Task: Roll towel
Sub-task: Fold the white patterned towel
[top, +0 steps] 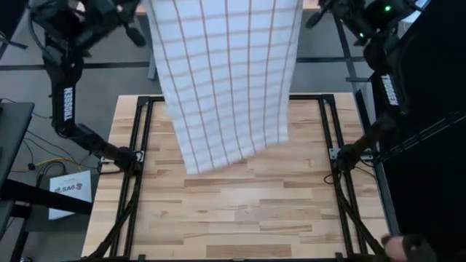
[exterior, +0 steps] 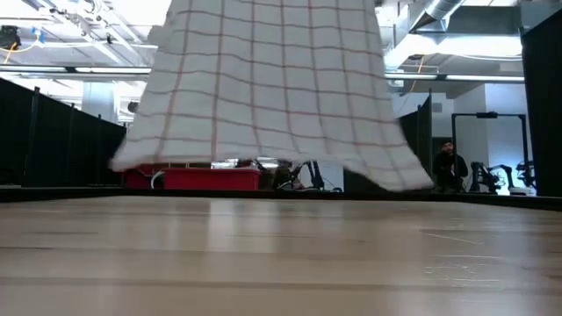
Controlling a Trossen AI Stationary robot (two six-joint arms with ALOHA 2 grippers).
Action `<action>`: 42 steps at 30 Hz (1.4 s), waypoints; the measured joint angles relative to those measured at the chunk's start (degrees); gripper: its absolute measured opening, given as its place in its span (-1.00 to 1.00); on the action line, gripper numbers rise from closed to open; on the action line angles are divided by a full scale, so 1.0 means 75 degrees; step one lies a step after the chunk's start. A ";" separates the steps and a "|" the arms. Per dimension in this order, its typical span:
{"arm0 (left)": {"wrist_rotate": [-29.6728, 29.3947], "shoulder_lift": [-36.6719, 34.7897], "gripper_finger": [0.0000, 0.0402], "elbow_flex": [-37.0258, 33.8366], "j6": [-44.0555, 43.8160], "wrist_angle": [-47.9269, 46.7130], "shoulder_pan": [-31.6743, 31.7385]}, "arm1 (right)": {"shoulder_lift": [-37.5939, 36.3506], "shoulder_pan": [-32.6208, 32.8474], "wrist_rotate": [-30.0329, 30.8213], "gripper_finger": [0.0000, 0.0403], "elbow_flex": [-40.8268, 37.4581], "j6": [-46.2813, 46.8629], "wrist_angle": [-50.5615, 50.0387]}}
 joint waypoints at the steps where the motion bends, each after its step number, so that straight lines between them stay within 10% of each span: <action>1: 0.0139 0.0052 -1.00 0.0000 -0.0056 0.0212 0.0118 | 0.0064 -0.0058 -0.0095 -1.00 0.0000 0.0001 0.0321; 24: 0.1342 -0.0858 -1.00 0.0009 -0.0455 -0.1351 -0.0102 | -0.0808 0.1270 -0.0104 -1.00 0.0012 -0.0671 -0.1734; 42: -0.0621 -0.1518 -1.00 -0.0023 -0.0761 -0.4945 -0.3055 | -0.1729 0.3764 0.2167 -1.00 0.0012 0.0237 -0.5623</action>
